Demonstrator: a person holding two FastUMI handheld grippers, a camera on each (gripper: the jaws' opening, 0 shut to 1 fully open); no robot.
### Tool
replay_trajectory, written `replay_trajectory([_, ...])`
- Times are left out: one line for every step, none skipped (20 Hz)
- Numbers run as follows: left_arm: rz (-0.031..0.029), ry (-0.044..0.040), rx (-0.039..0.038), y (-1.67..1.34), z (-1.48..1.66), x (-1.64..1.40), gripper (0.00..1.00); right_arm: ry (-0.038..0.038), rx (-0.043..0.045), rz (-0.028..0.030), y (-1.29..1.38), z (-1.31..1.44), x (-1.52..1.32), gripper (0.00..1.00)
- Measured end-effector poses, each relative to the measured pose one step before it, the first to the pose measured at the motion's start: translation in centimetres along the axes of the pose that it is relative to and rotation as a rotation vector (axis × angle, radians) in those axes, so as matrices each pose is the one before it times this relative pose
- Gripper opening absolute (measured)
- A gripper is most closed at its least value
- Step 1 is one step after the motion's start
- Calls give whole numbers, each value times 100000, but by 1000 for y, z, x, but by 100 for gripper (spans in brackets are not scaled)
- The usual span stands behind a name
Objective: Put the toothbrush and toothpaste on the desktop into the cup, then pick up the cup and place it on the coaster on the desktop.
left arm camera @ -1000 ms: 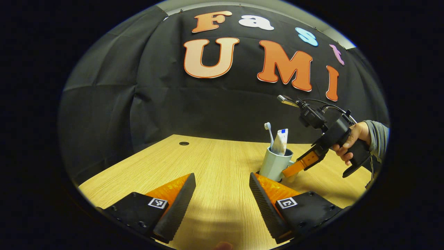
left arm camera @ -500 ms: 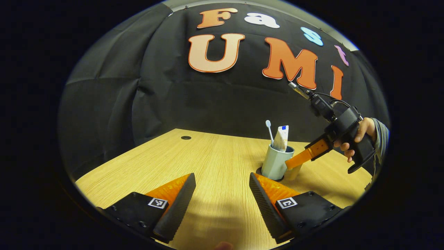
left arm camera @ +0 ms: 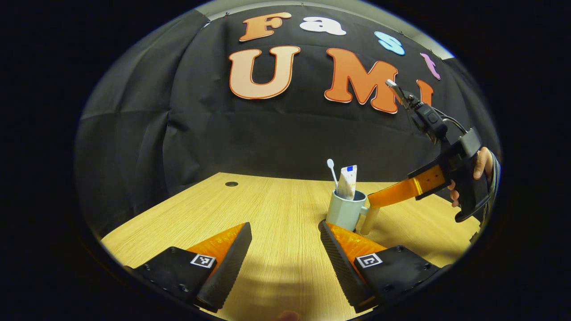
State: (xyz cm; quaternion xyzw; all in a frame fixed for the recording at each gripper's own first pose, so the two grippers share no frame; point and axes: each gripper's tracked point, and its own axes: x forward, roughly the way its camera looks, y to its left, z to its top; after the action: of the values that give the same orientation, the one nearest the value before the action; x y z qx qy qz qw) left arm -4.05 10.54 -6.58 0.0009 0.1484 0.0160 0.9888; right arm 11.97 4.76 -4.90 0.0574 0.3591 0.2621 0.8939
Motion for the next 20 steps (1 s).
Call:
replay_trajectory([-297,-343,376,-319,269,27,98,-2164,215,-204,-380,-22,-626,74])
replay_trajectory([-128,-269,368,-311,200,81,99,-2312,-388,-928,-456,54,-571,78])
replay_trajectory([-97,-245,505,-377,237,18,99,-2549,-226,-1162,-546,12,-548,80])
replay_trajectory([-139,-446,485,-402,281,-1,98,-2274,-10,-745,-547,16,-487,82])
replay_trajectory([-269,-172,543,-476,249,201,98,-1396,862,-638,-512,-211,-464,83])
replay_trajectory([-66,568,897,-479,-21,167,98,-509,1422,-811,-583,-324,-453,84])
replay_trajectory([85,261,677,-440,26,116,98,-675,1526,-753,-731,-386,-464,85])
replay_trajectory([-586,206,374,-647,35,26,99,-723,1462,-1255,-754,-272,-333,86])
replay_trajectory([-331,111,445,-519,79,-14,99,-1027,899,-1665,-844,-204,-366,86])
replay_trajectory([-230,-333,679,-588,226,72,98,-1573,558,-2504,-1005,-171,-350,86])
replay_trajectory([-180,-524,720,-550,218,68,98,-1905,-171,-2042,-1149,-182,-420,86])
replay_trajectory([-393,-458,689,-593,263,112,98,-1818,-268,-1046,-816,-209,-231,86])
replay_trajectory([-162,-14,684,-496,225,142,98,-532,332,-1398,-781,-510,-358,86])
replay_trajectory([-327,-223,332,-518,219,77,98,-244,606,-1390,-787,-437,-273,86])
replay_trajectory([-620,-342,221,-601,216,154,99,-548,487,-1481,-1000,-409,-259,86])
replay_trajectory([-367,-318,41,-478,189,138,98,-939,485,-1783,-896,-297,-204,87])
replay_trajectory([-727,-568,64,-749,250,100,98,-1558,524,-1598,-804,-33,-338,87])
replay_trajectory([-470,-616,145,-551,314,104,99,-2057,878,-1438,-600,100,-310,87])
replay_trajectory([-477,-756,574,-398,237,103,98,-2250,975,-869,-486,102,-368,87])
replay_trajectory([-434,-958,285,-461,455,63,98,-1281,1126,-343,-364,33,-241,87])
